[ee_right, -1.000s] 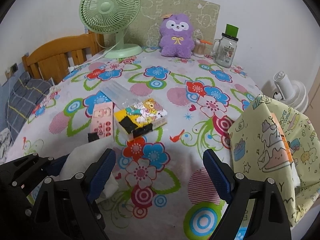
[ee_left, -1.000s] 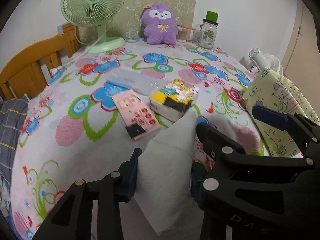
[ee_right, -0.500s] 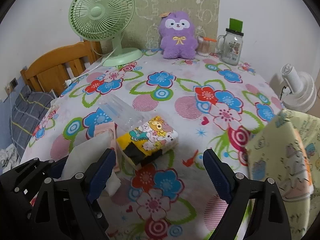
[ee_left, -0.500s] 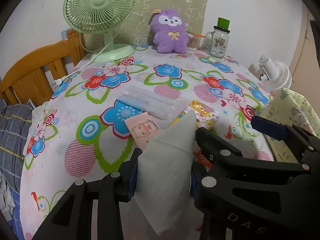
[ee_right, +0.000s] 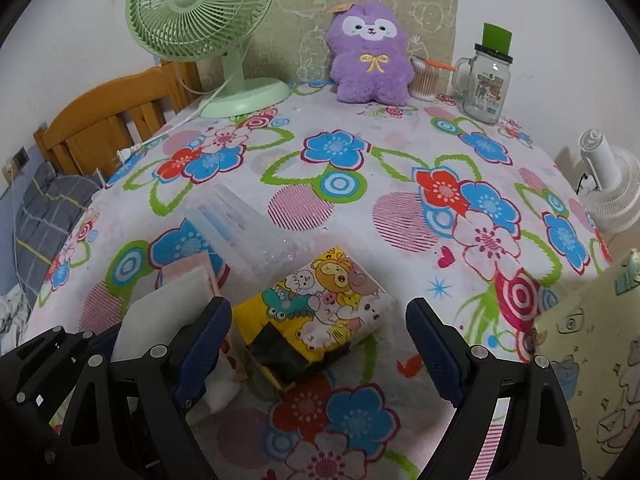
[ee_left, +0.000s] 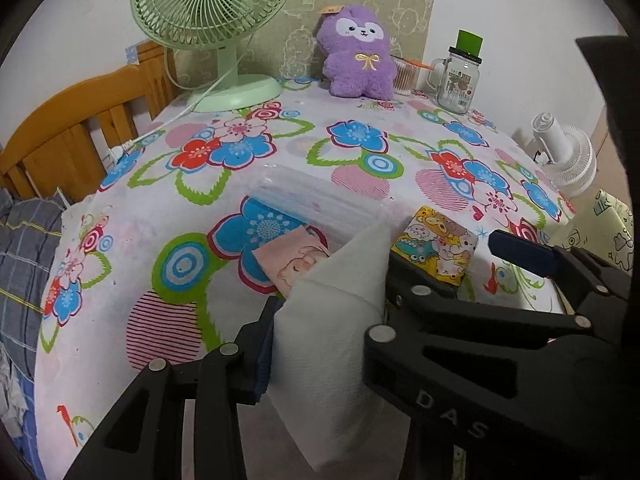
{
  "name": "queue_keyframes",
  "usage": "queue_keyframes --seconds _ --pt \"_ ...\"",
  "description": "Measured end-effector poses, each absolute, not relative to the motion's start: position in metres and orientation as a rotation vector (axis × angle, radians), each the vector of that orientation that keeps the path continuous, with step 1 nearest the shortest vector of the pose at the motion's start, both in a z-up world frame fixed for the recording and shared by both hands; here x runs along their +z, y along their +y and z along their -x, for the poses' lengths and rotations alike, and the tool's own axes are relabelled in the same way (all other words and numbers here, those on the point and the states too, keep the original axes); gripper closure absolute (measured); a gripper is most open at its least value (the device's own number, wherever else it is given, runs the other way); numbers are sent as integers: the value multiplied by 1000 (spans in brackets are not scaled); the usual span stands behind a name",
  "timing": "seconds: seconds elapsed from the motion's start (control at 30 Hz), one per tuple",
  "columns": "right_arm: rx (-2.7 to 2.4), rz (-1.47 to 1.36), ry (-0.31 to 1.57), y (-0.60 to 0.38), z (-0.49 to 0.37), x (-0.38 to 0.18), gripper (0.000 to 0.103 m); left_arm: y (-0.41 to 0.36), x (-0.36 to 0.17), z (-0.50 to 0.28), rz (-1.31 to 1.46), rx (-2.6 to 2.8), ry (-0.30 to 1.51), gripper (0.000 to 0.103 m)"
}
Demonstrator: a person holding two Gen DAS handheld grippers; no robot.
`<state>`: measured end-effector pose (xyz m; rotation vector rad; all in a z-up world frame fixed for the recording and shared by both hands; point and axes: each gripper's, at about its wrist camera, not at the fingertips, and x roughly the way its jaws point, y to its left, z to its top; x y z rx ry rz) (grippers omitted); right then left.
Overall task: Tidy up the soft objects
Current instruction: 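Lower the right tool onto the yellow cartoon tissue pack and close it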
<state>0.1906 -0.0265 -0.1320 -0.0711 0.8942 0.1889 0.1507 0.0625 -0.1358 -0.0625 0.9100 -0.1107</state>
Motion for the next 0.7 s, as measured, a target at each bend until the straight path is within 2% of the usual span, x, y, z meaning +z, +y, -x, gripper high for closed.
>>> queue_keyframes --seconds 0.2,0.4,0.7 --pt "204 49 907 -26 -197 -138 13 64 -138 -152 79 -123 911 57" --pt "209 48 906 -27 -196 -137 25 63 -137 -153 71 -120 909 58" --pt "184 40 899 -38 -183 -130 31 51 -132 -146 49 -133 904 59"
